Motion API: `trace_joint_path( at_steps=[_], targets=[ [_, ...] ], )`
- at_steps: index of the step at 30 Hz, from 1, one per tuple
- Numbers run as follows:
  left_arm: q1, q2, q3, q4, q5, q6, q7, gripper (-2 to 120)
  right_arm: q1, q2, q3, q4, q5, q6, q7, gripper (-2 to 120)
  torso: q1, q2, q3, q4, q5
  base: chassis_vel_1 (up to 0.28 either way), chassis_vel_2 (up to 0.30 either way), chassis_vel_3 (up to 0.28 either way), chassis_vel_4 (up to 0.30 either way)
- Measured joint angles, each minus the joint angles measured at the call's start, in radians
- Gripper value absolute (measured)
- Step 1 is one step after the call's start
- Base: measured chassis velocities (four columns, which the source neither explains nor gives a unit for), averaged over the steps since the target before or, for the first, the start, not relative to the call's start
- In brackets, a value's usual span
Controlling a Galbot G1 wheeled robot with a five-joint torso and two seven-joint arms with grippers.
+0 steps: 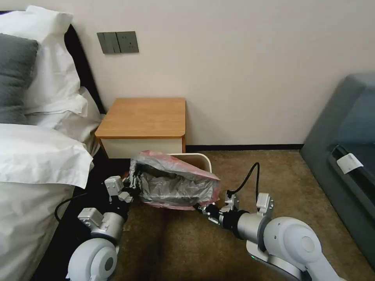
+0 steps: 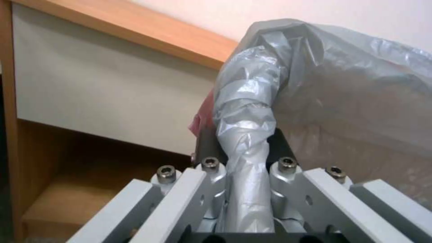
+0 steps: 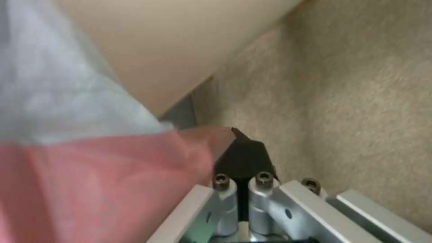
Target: Pick up the garbage bag from the table and place it over the trash can.
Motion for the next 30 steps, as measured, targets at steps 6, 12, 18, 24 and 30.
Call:
trace_joint_path(
  at_steps=[6, 12, 18, 24, 30],
  targets=[
    [0.005, 0.000, -0.005, -0.008, -0.014, 0.007, 0.001, 7, -0.001, 0.003, 0.019, -0.019, -0.009, -0.004, -0.005, 0, 0.000, 0.000, 0.000, 0.0000, 0.0000, 0.000, 0.000, 0.000, 0.000],
    [0.004, 0.000, -0.011, -0.005, -0.020, 0.011, -0.004, 7, -0.010, 0.002, 0.023, 0.023, -0.011, -0.029, 0.023, 7, 0.000, 0.000, 0.000, 0.0001, 0.0001, 0.000, 0.000, 0.000, 0.000],
    [-0.014, -0.005, -0.012, 0.020, -0.012, 0.007, -0.018, 7, -0.063, -0.035, 0.056, 0.105, -0.026, -0.131, 0.019, 27, 0.000, 0.000, 0.000, 0.0000, 0.0000, 0.000, 0.000, 0.000, 0.000],
    [-0.026, -0.012, -0.007, 0.034, -0.002, 0.006, -0.032, 7, -0.139, -0.081, 0.097, 0.181, -0.139, -0.172, -0.049, 47, 0.000, 0.000, 0.000, -0.0002, 0.0000, 0.000, 0.000, 0.000, 0.000],
    [-0.032, -0.016, -0.008, 0.048, 0.022, 0.006, -0.047, 7, -0.254, -0.126, 0.165, 0.191, -0.537, -0.173, -0.408, 71, 0.000, 0.000, 0.000, -0.0001, 0.0001, 0.000, 0.000, 0.000, 0.000]
  ],
)
